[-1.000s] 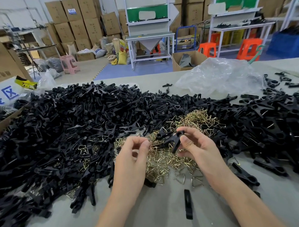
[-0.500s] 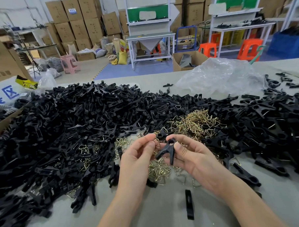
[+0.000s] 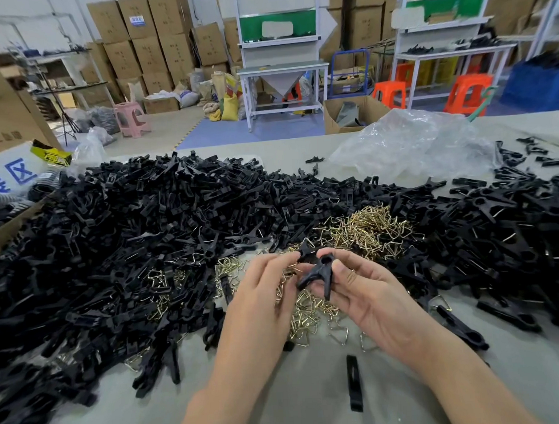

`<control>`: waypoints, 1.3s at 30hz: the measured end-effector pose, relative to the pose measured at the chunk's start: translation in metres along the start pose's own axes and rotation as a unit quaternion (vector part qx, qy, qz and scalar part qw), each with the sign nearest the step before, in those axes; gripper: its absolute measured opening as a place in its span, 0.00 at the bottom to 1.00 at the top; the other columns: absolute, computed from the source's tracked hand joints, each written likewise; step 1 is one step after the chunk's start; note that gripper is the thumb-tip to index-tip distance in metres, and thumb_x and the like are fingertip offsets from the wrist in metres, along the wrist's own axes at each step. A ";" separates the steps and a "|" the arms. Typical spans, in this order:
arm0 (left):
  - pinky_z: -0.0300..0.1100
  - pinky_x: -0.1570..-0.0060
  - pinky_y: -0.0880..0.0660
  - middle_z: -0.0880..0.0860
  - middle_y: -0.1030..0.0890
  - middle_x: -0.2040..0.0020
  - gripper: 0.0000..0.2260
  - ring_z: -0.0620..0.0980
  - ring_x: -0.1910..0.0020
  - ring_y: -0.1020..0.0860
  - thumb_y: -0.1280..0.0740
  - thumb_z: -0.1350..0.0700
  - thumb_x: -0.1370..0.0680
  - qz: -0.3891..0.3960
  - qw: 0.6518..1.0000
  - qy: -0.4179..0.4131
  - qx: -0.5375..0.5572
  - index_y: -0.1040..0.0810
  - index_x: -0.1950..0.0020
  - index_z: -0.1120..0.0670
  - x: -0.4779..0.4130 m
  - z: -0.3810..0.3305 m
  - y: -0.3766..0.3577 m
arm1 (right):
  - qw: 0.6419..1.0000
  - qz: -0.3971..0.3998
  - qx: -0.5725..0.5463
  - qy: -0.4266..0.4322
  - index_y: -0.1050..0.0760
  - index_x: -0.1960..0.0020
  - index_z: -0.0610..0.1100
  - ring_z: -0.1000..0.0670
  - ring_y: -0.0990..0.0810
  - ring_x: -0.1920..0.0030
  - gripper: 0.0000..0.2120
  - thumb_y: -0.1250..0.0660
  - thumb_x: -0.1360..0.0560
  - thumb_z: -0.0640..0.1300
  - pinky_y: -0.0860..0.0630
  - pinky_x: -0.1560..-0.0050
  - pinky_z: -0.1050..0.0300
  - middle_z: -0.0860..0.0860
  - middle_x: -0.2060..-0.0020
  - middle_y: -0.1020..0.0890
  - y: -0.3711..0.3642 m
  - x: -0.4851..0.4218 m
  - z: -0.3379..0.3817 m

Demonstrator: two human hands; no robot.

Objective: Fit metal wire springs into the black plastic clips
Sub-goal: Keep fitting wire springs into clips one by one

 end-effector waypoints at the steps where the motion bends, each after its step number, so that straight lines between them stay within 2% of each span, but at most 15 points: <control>1: 0.32 0.53 0.26 0.38 0.26 0.46 0.14 0.38 0.50 0.24 0.37 0.55 0.20 0.007 0.999 -0.025 -0.022 0.26 0.35 0.46 0.000 -0.004 -0.001 | 1.000 -0.006 0.003 -0.002 0.16 0.43 0.41 0.42 0.15 0.42 0.11 0.33 0.23 0.38 0.19 0.45 0.56 0.34 0.43 0.17 0.002 0.000 0.000; 3: 0.36 0.54 0.24 0.40 0.25 0.48 0.14 0.40 0.51 0.24 0.38 0.56 0.20 0.013 0.998 -0.050 -0.043 0.24 0.35 0.48 0.001 -0.006 -0.002 | 1.000 -0.017 0.012 -0.005 0.16 0.44 0.42 0.42 0.15 0.44 0.11 0.33 0.23 0.39 0.18 0.46 0.56 0.35 0.44 0.16 0.005 0.000 0.000; 5: 0.36 0.54 0.25 0.40 0.23 0.50 0.12 0.41 0.52 0.23 0.38 0.54 0.19 0.005 0.999 -0.033 -0.033 0.21 0.38 0.48 0.000 -0.002 -0.001 | 1.000 -0.013 0.025 -0.010 0.16 0.43 0.43 0.41 0.16 0.44 0.11 0.30 0.25 0.42 0.19 0.45 0.55 0.34 0.44 0.17 0.004 0.001 -0.002; 8: 0.29 0.57 0.27 0.39 0.18 0.54 0.07 0.39 0.55 0.20 0.35 0.52 0.19 -0.040 0.994 0.081 0.061 0.19 0.47 0.41 0.000 0.017 0.004 | 0.999 -0.014 0.040 0.003 0.17 0.43 0.45 0.42 0.16 0.44 0.11 0.29 0.25 0.44 0.18 0.46 0.52 0.37 0.40 0.17 0.002 0.001 -0.001; 10: 0.28 0.60 0.28 0.40 0.17 0.58 0.04 0.39 0.60 0.20 0.32 0.50 0.20 -0.086 0.968 0.177 0.155 0.20 0.54 0.41 0.003 0.034 0.010 | 0.998 -0.041 0.036 0.021 0.16 0.45 0.45 0.43 0.15 0.47 0.10 0.32 0.25 0.40 0.18 0.49 0.54 0.40 0.42 0.16 0.006 -0.001 0.003; 12: 0.29 0.63 0.28 0.42 0.18 0.63 0.04 0.40 0.65 0.22 0.31 0.47 0.22 -0.104 0.940 0.234 0.226 0.19 0.56 0.43 0.006 0.046 0.011 | 0.997 -0.073 0.019 0.030 0.16 0.47 0.44 0.42 0.14 0.47 0.11 0.32 0.27 0.37 0.17 0.51 0.56 0.40 0.45 0.16 0.014 -0.001 0.006; 14: 0.32 0.63 0.28 0.45 0.21 0.67 0.05 0.42 0.67 0.25 0.31 0.47 0.22 -0.082 0.912 0.267 0.300 0.19 0.56 0.45 0.007 0.050 0.003 | 0.995 -0.094 -0.002 0.036 0.15 0.48 0.43 0.40 0.14 0.46 0.12 0.32 0.28 0.35 0.17 0.51 0.58 0.39 0.47 0.17 0.020 -0.001 0.005; 18: 0.38 0.61 0.25 0.50 0.19 0.62 0.06 0.45 0.63 0.22 0.29 0.51 0.25 -0.026 0.823 0.320 0.469 0.16 0.62 0.47 0.010 0.041 -0.024 | 0.995 -0.092 0.019 0.039 0.14 0.50 0.44 0.43 0.14 0.46 0.12 0.31 0.30 0.34 0.18 0.51 0.60 0.41 0.47 0.17 0.018 -0.002 0.004; 21: 0.40 0.59 0.24 0.51 0.17 0.59 0.05 0.43 0.61 0.21 0.29 0.50 0.27 0.004 0.805 0.333 0.491 0.16 0.62 0.47 0.013 0.035 -0.034 | 0.996 -0.070 0.035 0.047 0.15 0.50 0.45 0.44 0.15 0.44 0.11 0.31 0.28 0.34 0.18 0.48 0.60 0.42 0.43 0.15 0.013 -0.002 0.004; 24: 0.39 0.60 0.24 0.51 0.18 0.59 0.04 0.43 0.62 0.22 0.28 0.48 0.31 -0.013 0.785 0.345 0.514 0.17 0.63 0.48 0.015 0.035 -0.036 | 0.996 -0.059 0.036 0.055 0.16 0.51 0.45 0.47 0.14 0.47 0.11 0.32 0.28 0.34 0.18 0.49 0.61 0.42 0.43 0.15 0.011 -0.001 0.004; 26: 0.39 0.62 0.24 0.52 0.19 0.60 0.04 0.44 0.64 0.22 0.28 0.50 0.29 -0.025 0.771 0.354 0.529 0.17 0.62 0.48 0.016 0.036 -0.038 | 0.996 -0.057 0.034 0.055 0.19 0.48 0.41 0.47 0.14 0.46 0.11 0.32 0.28 0.33 0.19 0.49 0.62 0.42 0.43 0.15 0.011 -0.001 0.003; 29: 0.38 0.63 0.24 0.53 0.19 0.59 0.06 0.44 0.65 0.22 0.29 0.54 0.25 -0.031 0.768 0.354 0.533 0.17 0.61 0.49 0.016 0.037 -0.039 | 0.996 -0.064 0.038 0.053 0.22 0.44 0.38 0.47 0.14 0.46 0.13 0.32 0.29 0.33 0.19 0.49 0.62 0.43 0.43 0.15 0.012 0.000 0.002; 33: 0.39 0.62 0.23 0.54 0.19 0.60 0.04 0.45 0.64 0.22 0.28 0.52 0.27 -0.044 0.769 0.352 0.532 0.18 0.61 0.50 0.017 0.036 -0.037 | 0.995 -0.066 0.059 0.055 0.25 0.44 0.36 0.47 0.14 0.46 0.14 0.32 0.29 0.33 0.19 0.49 0.62 0.44 0.44 0.14 0.012 0.000 0.003; 36: 0.42 0.59 0.25 0.54 0.19 0.59 0.06 0.45 0.64 0.22 0.30 0.56 0.22 -0.059 0.773 0.354 0.523 0.19 0.60 0.52 0.019 0.038 -0.036 | 0.991 -0.081 0.086 0.060 0.24 0.45 0.38 0.47 0.13 0.49 0.14 0.31 0.31 0.35 0.18 0.50 0.62 0.45 0.50 0.13 0.016 -0.001 0.001; 39: 0.39 0.59 0.23 0.54 0.19 0.59 0.05 0.44 0.63 0.22 0.31 0.56 0.21 -0.056 0.762 0.360 0.535 0.20 0.57 0.55 0.019 0.036 -0.038 | 0.989 -0.093 0.100 0.064 0.23 0.45 0.39 0.47 0.13 0.49 0.15 0.30 0.31 0.36 0.19 0.51 0.63 0.46 0.55 0.13 0.019 -0.002 0.000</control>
Point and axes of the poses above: each hand's wrist, its own x-axis away from the middle knuckle, its own y-axis out of the back of the hand, z = x × y, the point moved 9 cm from there along -x, towards the middle knuckle
